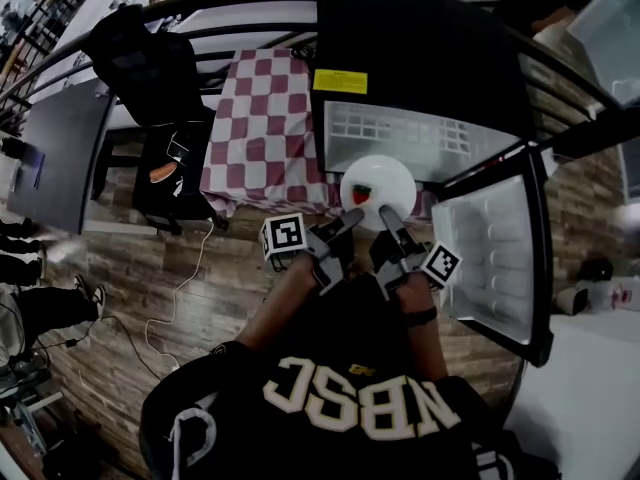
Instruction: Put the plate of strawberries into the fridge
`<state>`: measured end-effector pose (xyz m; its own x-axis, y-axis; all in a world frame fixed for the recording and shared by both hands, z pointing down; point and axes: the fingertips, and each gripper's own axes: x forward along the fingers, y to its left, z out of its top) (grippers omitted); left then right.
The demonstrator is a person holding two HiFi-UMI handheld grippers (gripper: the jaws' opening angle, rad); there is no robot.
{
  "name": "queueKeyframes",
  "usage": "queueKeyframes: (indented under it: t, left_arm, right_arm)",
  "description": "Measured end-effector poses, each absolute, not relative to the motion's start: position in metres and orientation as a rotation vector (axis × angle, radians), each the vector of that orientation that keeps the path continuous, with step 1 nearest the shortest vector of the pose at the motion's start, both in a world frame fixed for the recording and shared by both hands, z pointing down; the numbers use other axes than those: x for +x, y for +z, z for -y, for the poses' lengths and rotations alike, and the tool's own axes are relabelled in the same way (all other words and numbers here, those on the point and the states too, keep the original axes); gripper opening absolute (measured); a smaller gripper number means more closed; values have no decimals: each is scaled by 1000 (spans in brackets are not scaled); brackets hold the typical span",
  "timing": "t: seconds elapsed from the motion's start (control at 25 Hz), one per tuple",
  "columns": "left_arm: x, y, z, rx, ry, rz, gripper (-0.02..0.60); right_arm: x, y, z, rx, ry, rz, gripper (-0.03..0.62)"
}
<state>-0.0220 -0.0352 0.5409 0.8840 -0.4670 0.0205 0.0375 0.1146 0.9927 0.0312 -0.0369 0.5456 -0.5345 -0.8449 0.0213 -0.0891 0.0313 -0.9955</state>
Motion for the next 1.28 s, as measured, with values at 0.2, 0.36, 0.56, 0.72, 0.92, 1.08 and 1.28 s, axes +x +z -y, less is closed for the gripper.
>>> queueKeyframes:
  t: [0.2,0.36,0.56,0.72,0.92,1.08,1.28]
  left_arm:
    - [-13,540,55,1415,-371,366,28]
    - [-6,538,71,1420,-373,375,28]
    - [3,537,94,1424,-390,404,28]
    - [9,540,116,1411,-412,439,29]
    - [15,544,137,1390,-436,481,29]
    - [20,556,148,1359,-439,505,29]
    - [28,555,159,1352,-452,509,29]
  right_arm:
    - [41,544,56,-956,-1546,-1673,44]
    - [48,543,73,-938,-1538,-1663,44]
    - [59,543,98,-923,-1548,-1665,44]
    - [65,545,121,-912,-1560,-1657,44]
    - [74,548,144,-895,-1576,-1647,44]
    - [81,555,156,-909,-1604,-1644,44]
    - [88,561,165,-923,-1625,-1647,44]
